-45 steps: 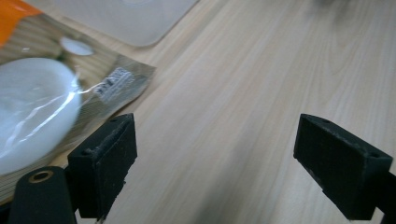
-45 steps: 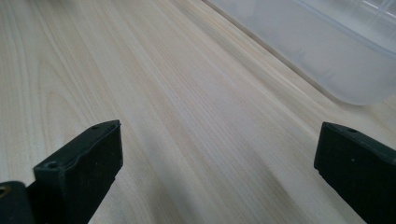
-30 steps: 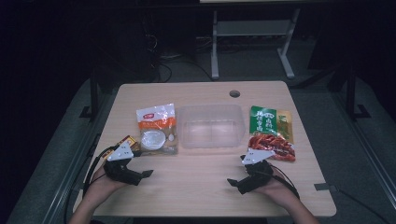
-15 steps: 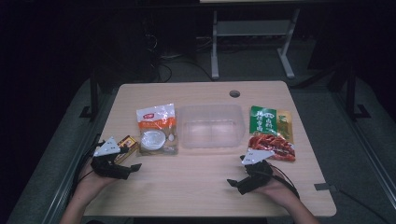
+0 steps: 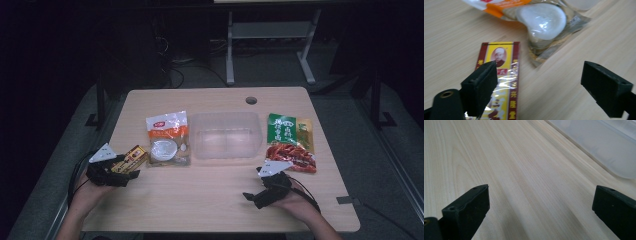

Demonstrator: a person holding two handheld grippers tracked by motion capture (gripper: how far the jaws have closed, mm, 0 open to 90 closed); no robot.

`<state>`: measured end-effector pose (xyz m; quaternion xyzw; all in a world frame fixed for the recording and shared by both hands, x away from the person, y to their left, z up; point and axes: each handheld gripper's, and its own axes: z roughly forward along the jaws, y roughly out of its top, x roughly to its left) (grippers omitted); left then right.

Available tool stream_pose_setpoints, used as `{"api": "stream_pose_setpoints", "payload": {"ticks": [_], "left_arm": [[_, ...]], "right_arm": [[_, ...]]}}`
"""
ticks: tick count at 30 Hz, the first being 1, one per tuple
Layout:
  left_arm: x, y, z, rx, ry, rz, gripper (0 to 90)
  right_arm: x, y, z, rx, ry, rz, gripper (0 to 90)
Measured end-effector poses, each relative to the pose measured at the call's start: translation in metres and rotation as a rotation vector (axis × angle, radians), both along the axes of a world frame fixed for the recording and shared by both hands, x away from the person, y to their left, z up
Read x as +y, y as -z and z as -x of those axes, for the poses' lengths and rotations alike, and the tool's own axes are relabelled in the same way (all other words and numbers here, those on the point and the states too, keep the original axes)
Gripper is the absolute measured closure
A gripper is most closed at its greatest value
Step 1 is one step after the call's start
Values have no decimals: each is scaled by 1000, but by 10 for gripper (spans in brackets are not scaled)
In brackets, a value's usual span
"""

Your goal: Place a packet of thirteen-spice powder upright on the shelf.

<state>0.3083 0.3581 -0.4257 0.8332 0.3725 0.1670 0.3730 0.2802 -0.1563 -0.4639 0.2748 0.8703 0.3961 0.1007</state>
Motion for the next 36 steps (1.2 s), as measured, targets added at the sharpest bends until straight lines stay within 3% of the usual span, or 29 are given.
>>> {"api": "stream_pose_setpoints", "payload": {"ticks": [2,5,11,16,22,30,36], "left_arm": [[4,2,-4,30,-16,16,122],[8,3,-7,28,-28,-3,126],[16,8,-12,58,-68,17,128],[24,12,-15,62,-83,-5,127],[31,20,-17,72,-98,-63,133],[34,29,-18,111,-104,-68,165],[33,32,-18,134,-99,-105,224]], "right_arm": [[0,0,0,1,-2,2,8],[0,0,0,0,-6,4,8],[0,0,0,1,-7,4,8],[1,0,0,3,-8,3,8],[1,0,0,3,-9,4,8],[1,0,1,5,-11,2,8],[1,0,1,8,-13,3,8]]}}
